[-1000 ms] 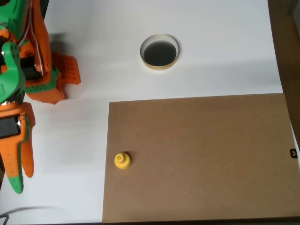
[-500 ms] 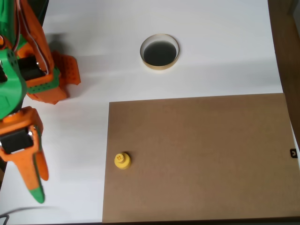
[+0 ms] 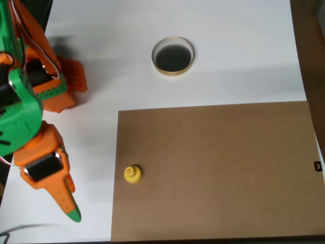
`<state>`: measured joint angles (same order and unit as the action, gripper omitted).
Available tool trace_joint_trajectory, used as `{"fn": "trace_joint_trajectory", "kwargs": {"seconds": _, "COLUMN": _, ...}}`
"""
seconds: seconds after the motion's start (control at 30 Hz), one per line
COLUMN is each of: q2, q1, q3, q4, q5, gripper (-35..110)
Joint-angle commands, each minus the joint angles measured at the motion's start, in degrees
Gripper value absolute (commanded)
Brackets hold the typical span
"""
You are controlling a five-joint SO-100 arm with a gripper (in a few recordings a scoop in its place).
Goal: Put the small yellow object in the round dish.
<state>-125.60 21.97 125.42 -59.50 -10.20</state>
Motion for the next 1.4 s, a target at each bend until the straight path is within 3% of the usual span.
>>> {"fn": "trace_joint_trajectory", "kwargs": {"seconds": 0.0, "q2": 2.2, "q1": -1.1, "q3": -6.4, "q4": -2.1, "q5": -0.7, "gripper": 26}}
{"fn": "trace_joint_trajectory", "kwargs": {"seconds": 0.47, "q2": 8.0, "q1": -12.4, "q3": -10.0, "q4": -11.4, "q5": -1.0, "gripper": 28}}
{"fn": "trace_joint_trajectory", "kwargs": {"seconds": 1.37, "q2": 23.0, "q1": -19.9, "q3": -9.1, "q4": -7.1, "q5": 3.9, "gripper": 26}}
